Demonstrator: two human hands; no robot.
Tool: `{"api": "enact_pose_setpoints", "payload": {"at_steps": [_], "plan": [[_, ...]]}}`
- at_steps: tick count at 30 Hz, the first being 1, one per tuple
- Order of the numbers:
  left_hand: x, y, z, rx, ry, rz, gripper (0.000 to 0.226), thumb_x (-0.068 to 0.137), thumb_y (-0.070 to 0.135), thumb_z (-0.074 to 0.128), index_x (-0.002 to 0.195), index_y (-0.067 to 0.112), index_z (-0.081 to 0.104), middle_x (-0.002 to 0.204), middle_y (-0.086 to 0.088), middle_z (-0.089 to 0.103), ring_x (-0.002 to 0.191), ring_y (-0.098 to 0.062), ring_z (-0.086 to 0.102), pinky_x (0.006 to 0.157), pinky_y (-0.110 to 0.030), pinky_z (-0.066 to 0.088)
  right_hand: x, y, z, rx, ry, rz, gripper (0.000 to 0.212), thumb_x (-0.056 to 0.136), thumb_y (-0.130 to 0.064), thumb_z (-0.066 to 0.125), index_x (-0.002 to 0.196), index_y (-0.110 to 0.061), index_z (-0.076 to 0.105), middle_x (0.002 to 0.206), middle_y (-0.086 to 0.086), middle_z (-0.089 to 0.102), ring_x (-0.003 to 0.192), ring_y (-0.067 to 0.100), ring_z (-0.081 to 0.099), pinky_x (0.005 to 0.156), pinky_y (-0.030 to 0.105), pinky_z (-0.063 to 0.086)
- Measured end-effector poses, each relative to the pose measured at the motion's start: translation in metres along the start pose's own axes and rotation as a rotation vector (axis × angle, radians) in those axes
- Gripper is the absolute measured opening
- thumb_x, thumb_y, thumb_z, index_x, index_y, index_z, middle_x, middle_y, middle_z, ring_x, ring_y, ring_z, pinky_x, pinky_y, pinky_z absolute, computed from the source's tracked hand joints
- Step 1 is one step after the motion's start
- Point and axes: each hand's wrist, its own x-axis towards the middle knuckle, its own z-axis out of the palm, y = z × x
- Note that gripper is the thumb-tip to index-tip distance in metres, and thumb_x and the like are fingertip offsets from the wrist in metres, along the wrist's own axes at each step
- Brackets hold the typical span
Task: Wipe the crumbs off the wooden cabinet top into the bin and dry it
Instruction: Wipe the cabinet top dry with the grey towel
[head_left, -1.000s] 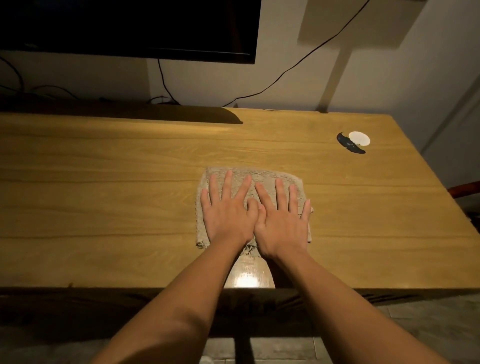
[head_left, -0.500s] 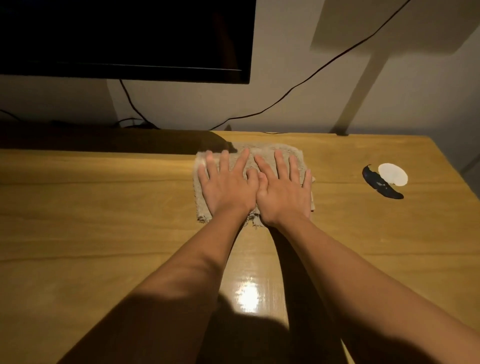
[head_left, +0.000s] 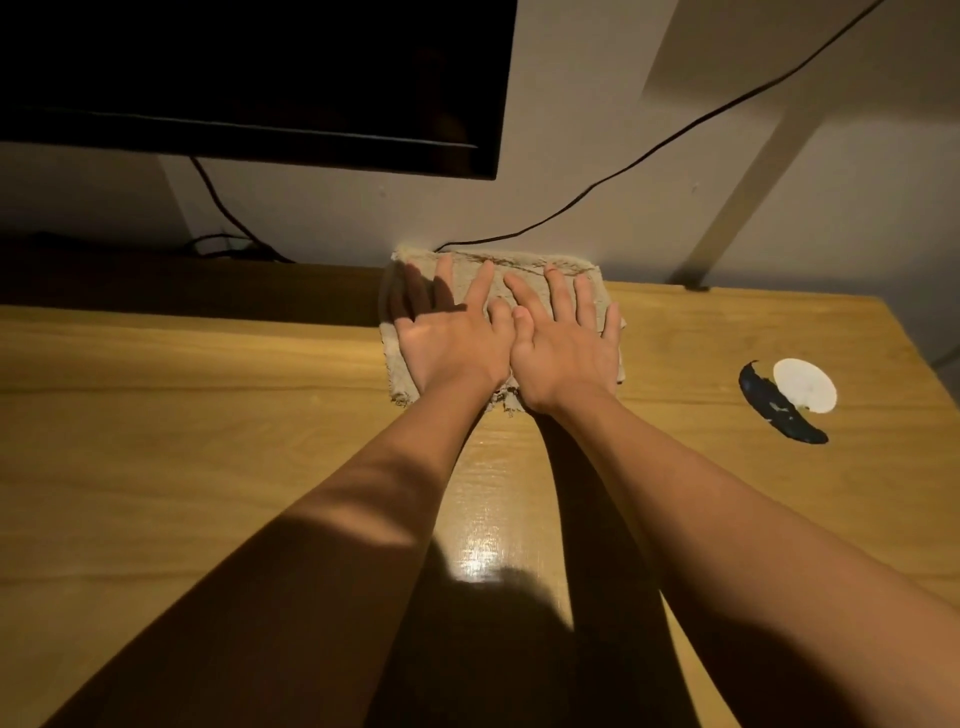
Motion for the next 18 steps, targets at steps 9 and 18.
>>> {"api": "enact_pose_setpoints", "payload": {"at_steps": [9,18], "plan": [[-0.062,0.000,0.000,0.022,0.077,0.078,0.056,0.101,0.052,0.016,0.156,0.048,0.012,0.168,-0.002,0.015,0.150,-0.034,0.018,0.121,-0.048,0.010,-0.063,0.014,0.001,-0.013,-0.009,0.009,0.053,0.107,-0.045,0.003,0.159,-0.048,0.002,0.171,-0.006,-0.010,0.156,0.022,-0.017,0.124,0.055,-0.010],[-0.208,0.003,0.005,-0.016,0.005,0.128,0.056,0.100,0.055,0.015,0.155,0.051,0.004,0.169,0.004,-0.004,0.154,-0.029,-0.011,0.124,-0.047,-0.002,-0.209,0.053,0.002,-0.014,-0.022,0.040,0.053,0.106,-0.045,0.004,0.159,-0.048,-0.001,0.170,-0.006,-0.013,0.155,0.021,-0.020,0.123,0.055,-0.012]]}}
